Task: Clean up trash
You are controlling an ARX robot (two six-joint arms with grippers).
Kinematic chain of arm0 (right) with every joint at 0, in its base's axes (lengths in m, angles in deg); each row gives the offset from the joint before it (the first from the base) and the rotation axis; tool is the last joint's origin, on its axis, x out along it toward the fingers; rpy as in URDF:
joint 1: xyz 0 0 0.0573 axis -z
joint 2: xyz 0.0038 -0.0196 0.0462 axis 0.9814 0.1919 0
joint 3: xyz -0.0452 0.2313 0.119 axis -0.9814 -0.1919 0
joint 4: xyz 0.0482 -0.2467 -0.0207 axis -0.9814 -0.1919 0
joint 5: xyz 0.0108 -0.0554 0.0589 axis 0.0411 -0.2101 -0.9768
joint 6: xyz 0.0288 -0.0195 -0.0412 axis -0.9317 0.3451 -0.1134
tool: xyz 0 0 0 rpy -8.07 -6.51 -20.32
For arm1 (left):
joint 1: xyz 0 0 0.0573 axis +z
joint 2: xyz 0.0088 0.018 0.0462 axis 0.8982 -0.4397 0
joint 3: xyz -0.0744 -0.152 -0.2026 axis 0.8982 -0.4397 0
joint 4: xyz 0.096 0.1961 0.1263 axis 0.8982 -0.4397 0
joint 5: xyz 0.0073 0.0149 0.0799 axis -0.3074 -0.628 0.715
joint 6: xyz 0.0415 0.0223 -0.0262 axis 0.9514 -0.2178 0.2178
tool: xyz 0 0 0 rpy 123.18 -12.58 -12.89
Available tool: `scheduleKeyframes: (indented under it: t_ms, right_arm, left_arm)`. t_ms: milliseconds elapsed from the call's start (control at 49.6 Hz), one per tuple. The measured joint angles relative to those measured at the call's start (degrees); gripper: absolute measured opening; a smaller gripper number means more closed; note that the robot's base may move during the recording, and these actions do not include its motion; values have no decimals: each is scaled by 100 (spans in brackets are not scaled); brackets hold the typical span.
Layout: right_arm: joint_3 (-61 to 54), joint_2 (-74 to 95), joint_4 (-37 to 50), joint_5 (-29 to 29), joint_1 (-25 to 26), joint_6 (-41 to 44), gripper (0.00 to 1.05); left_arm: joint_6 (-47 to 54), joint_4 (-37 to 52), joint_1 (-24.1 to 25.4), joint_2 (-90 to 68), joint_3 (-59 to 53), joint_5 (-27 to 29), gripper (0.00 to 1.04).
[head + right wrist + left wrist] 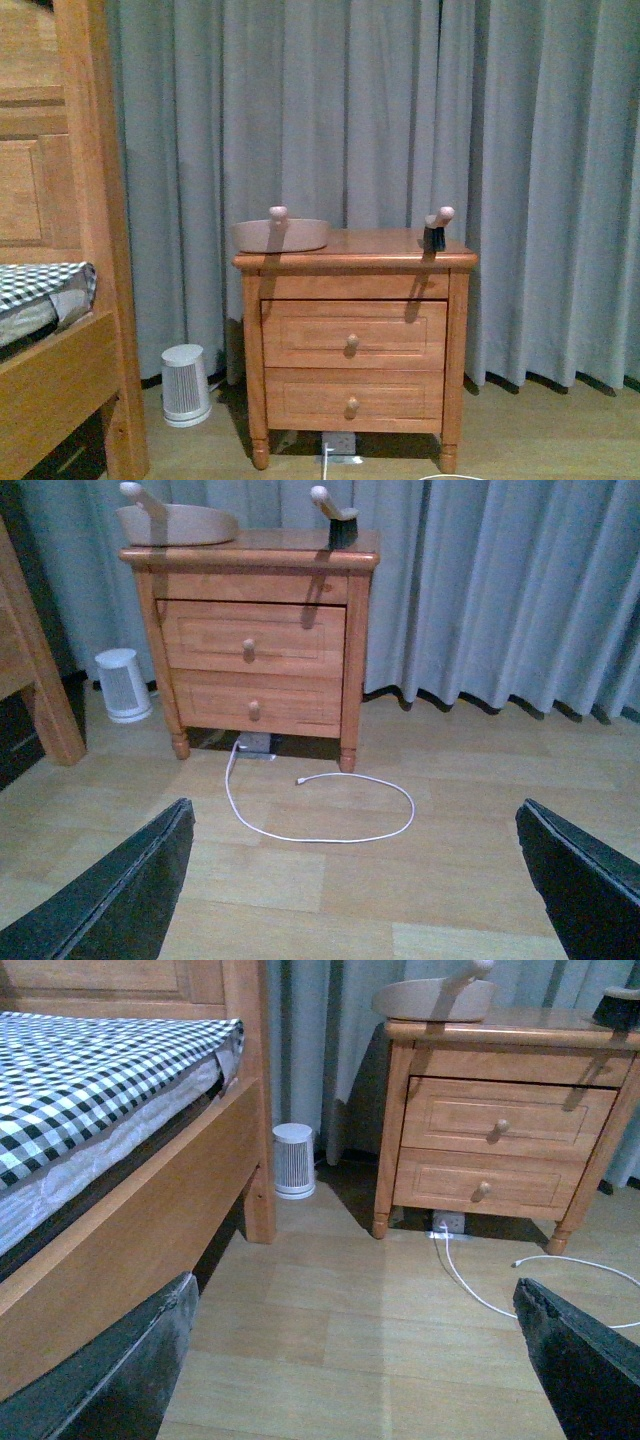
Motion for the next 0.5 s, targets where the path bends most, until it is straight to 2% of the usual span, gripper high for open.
scheduleKeyframes:
  t_ms: [504]
  right_arm:
    - [0, 0, 0, 0, 0, 0, 97]
  left_arm:
    - [0, -2, 0, 0, 0, 0, 97]
